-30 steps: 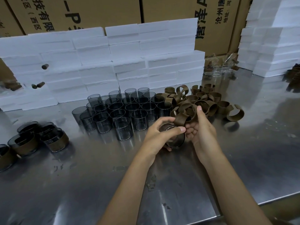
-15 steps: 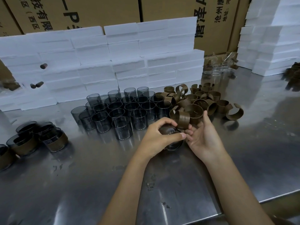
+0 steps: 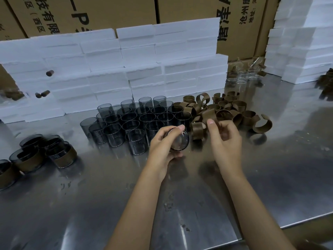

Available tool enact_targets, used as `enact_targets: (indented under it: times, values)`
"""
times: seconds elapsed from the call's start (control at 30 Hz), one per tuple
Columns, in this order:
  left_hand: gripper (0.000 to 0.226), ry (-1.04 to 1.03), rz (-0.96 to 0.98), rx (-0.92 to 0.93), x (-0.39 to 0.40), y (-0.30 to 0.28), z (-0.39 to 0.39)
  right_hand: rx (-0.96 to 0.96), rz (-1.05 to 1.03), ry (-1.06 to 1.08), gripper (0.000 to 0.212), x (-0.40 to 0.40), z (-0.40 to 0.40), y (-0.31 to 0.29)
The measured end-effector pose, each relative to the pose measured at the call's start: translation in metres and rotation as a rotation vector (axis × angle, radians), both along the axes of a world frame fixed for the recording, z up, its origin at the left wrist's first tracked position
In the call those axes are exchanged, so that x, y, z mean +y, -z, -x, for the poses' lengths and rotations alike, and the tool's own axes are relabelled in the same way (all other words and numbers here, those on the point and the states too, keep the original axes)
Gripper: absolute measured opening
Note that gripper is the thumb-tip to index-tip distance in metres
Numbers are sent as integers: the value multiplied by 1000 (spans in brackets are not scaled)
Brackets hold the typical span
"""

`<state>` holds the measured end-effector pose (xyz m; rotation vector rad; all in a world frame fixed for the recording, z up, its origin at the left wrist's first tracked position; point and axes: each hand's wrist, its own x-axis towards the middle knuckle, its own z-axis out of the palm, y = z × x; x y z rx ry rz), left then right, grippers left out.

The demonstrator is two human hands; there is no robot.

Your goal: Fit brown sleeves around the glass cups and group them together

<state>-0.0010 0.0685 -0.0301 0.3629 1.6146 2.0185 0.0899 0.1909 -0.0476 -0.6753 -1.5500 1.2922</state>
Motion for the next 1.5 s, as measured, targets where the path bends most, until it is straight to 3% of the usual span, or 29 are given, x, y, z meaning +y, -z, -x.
enact_targets:
  times: [0.13,0.23,0.33,0.43,0.63,0.77,0.83,0.9,1.0,1.1,1.5]
  values:
    - [49,29,-82,-210,0,-2,4,5,-451,7,21,-20,0,-2]
    - [68,78,-121,-185,0,-2,7,-84,-707,-51,21,-29,1,2]
    - [77,135,-135,-104,-2,0,8,-159,-790,-88,21,-30,2,4]
    - [69,165,-113,-51,-3,1,7,-195,-821,-78,20,-28,4,7]
    - [39,147,-129,-20,0,5,3,-104,-596,-209,27,-32,2,4]
    - [41,143,-111,-1,2,4,2,159,-88,-324,47,-34,2,-2]
    - [43,161,-98,21,2,3,0,133,163,-384,63,-29,4,-3]
    - [47,190,-92,51,2,3,-2,43,275,-481,67,-26,7,-1]
    - [56,210,-75,105,2,3,-4,-46,262,-582,54,-26,9,0]
    - [67,210,-66,119,1,4,-3,-80,197,-546,46,-27,10,-1]
    - [56,203,-153,46,2,5,-3,-70,196,-438,47,-29,9,2]
